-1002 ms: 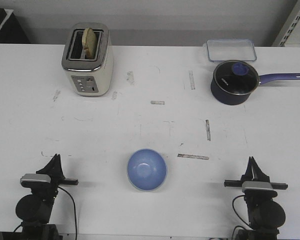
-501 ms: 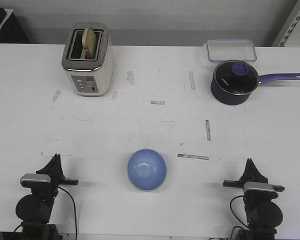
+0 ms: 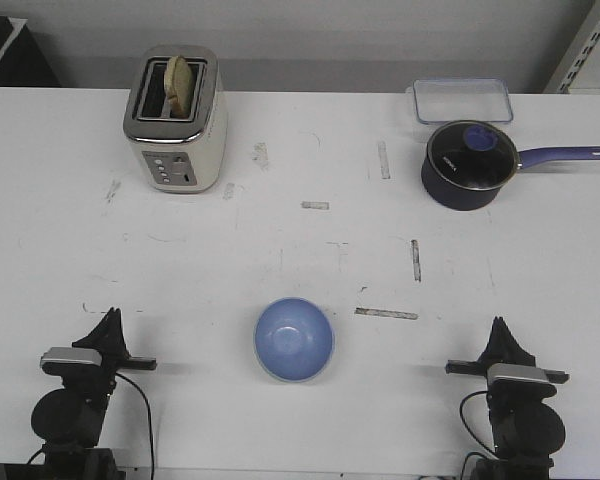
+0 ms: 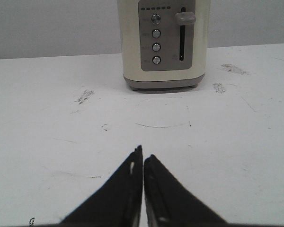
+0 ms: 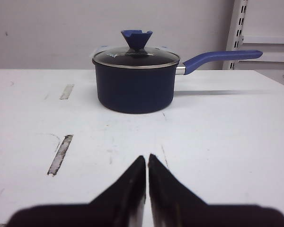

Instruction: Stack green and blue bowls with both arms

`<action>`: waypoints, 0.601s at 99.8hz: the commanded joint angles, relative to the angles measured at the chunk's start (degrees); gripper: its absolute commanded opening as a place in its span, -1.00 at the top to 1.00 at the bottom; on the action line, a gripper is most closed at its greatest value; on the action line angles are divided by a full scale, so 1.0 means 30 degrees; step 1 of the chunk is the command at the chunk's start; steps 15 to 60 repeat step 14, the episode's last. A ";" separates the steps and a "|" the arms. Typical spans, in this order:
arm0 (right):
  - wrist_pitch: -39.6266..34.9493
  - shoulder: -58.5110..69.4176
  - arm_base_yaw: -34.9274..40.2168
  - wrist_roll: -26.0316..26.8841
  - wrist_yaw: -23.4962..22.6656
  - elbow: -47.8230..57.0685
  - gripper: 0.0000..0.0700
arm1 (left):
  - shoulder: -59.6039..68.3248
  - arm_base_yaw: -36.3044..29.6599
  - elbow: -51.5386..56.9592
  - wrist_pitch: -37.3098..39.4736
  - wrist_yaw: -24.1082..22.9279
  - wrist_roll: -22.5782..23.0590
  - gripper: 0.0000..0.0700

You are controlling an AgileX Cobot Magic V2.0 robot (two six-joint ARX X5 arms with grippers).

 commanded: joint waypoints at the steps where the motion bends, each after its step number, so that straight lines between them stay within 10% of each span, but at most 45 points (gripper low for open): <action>1: 0.0248 -0.0007 0.0015 0.0248 -0.0007 -0.0036 0.98 | -0.0015 -0.0015 -0.0393 0.0233 0.0029 -0.0124 1.00; 60: 0.0248 -0.0007 0.0015 0.0248 0.0000 -0.0036 0.98 | -0.0015 -0.0015 -0.0393 0.0233 0.0029 -0.0117 0.99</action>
